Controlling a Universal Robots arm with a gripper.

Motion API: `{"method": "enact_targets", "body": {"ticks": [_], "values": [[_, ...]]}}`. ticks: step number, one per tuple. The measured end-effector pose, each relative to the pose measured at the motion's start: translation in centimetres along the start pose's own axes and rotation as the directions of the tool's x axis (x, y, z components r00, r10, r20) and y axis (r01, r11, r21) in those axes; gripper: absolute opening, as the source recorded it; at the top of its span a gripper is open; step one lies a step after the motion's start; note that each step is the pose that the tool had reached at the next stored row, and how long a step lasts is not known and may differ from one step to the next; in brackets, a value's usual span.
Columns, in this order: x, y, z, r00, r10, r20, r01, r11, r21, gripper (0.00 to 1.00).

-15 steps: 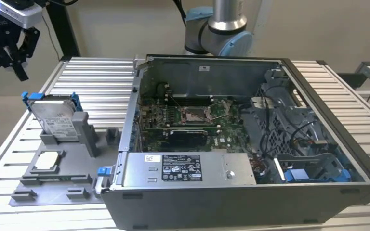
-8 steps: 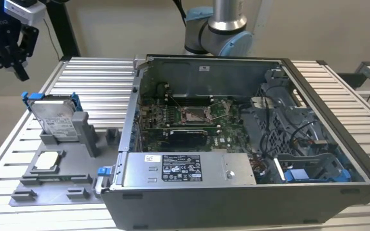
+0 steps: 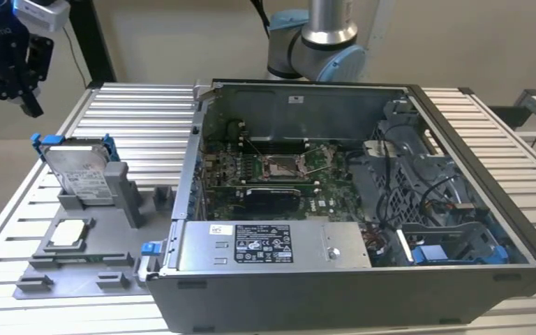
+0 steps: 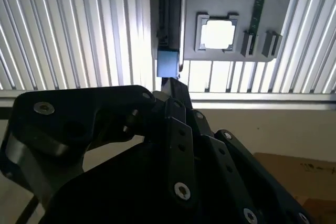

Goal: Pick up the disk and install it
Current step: 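Pick up the disk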

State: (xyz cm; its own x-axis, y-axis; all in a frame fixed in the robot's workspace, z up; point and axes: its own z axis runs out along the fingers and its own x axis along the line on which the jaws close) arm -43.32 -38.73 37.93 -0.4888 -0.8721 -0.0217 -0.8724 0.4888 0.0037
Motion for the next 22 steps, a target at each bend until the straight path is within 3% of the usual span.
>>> {"method": "enact_targets", "body": {"ticks": [3,6,11,14,17,20,22], "values": [[0.00,0.00,0.00,0.9985,-0.054,0.0004,0.054,0.9985,0.0006,0.00],[0.00,0.01,-0.01,0.9941,-0.108,0.0003,0.108,0.9941,-0.0005,0.00],[0.00,0.01,0.01,0.9801,-0.198,0.0005,0.198,0.9801,-0.0024,0.00],[0.00,0.00,0.00,0.9677,-0.252,0.0004,0.252,0.9677,-0.0037,0.00],[0.00,0.01,0.02,0.9525,-0.304,0.0007,0.304,0.9525,-0.0048,0.00],[0.00,0.00,0.03,0.9349,-0.355,0.0008,0.355,0.9349,-0.0060,0.00],[0.00,0.01,0.03,0.9211,-0.389,0.0009,0.389,0.9211,-0.0069,0.00]]}}
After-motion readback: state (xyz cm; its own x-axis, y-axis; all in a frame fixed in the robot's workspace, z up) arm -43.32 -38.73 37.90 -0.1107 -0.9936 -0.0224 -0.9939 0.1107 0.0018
